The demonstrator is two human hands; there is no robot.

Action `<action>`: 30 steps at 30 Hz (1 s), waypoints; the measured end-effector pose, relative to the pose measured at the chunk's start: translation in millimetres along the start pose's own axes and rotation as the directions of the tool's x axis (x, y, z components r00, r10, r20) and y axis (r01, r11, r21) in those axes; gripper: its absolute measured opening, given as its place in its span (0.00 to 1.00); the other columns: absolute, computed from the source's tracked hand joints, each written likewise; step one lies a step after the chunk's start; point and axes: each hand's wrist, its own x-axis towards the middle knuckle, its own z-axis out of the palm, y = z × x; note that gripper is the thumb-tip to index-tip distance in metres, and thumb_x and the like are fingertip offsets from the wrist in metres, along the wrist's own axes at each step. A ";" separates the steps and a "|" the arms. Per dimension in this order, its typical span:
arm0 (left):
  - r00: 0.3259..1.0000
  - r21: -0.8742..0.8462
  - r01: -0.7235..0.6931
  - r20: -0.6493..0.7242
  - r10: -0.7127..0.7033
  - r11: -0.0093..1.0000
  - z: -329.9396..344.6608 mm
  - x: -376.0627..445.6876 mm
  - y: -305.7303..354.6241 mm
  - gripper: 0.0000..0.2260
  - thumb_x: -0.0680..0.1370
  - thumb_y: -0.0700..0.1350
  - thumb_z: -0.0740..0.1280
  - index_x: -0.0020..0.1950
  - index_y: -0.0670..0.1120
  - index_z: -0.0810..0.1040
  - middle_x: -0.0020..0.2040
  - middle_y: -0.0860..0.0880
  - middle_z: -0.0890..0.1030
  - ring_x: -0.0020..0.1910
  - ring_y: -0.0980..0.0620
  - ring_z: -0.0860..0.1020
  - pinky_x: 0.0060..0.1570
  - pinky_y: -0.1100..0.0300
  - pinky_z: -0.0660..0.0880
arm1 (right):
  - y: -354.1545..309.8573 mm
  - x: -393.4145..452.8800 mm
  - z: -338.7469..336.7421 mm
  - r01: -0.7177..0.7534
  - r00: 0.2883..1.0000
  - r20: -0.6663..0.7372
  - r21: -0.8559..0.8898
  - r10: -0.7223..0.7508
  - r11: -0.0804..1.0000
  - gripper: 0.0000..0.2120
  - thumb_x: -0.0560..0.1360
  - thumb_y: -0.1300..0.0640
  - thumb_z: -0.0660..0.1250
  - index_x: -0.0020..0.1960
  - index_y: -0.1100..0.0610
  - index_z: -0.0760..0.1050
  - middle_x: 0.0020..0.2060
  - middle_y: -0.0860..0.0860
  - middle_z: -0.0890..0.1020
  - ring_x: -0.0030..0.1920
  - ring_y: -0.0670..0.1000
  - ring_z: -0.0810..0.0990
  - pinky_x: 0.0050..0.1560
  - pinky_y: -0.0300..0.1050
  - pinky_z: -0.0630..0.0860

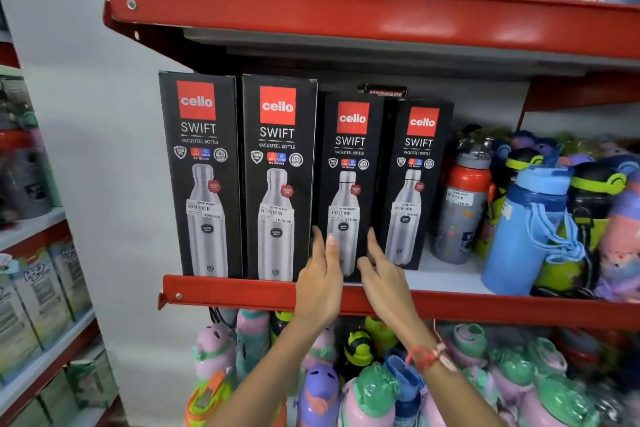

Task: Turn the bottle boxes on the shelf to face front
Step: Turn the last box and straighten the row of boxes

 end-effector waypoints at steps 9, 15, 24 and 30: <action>0.997 0.021 -0.053 -0.055 0.054 0.998 -14.5 -39.4 2.7 0.25 0.80 0.61 0.46 0.76 0.57 0.53 0.32 0.60 0.67 0.32 0.66 0.74 0.37 0.80 0.68 | 6.6 -36.3 -11.4 0.095 0.994 -0.047 -0.004 -0.095 0.995 0.26 0.79 0.55 0.55 0.75 0.43 0.55 0.55 0.63 0.80 0.48 0.55 0.81 0.52 0.49 0.73; 0.994 0.155 -0.052 -0.083 0.065 0.987 -6.3 -38.6 -10.9 0.27 0.80 0.60 0.49 0.77 0.53 0.55 0.65 0.45 0.76 0.64 0.48 0.73 0.62 0.61 0.65 | 21.8 -28.6 -13.8 0.105 0.995 -0.007 0.030 -0.104 0.994 0.24 0.79 0.55 0.57 0.73 0.42 0.60 0.63 0.53 0.79 0.53 0.49 0.80 0.57 0.48 0.75; 0.966 0.034 -0.234 0.116 0.229 0.972 95.4 1.3 27.5 0.25 0.82 0.52 0.52 0.77 0.45 0.52 0.78 0.48 0.57 0.77 0.53 0.54 0.75 0.59 0.51 | 66.8 45.9 -73.2 0.009 0.972 -0.230 0.218 0.043 0.976 0.25 0.79 0.58 0.55 0.76 0.48 0.55 0.74 0.51 0.63 0.71 0.51 0.64 0.67 0.48 0.61; 0.994 -0.084 0.052 0.100 -0.044 0.995 111.5 37.6 21.4 0.32 0.78 0.65 0.44 0.78 0.51 0.50 0.77 0.47 0.61 0.76 0.47 0.60 0.73 0.52 0.57 | 76.6 62.2 -70.8 -0.009 0.997 -0.072 0.266 0.029 0.964 0.25 0.80 0.49 0.51 0.72 0.32 0.47 0.74 0.39 0.56 0.75 0.51 0.57 0.75 0.54 0.55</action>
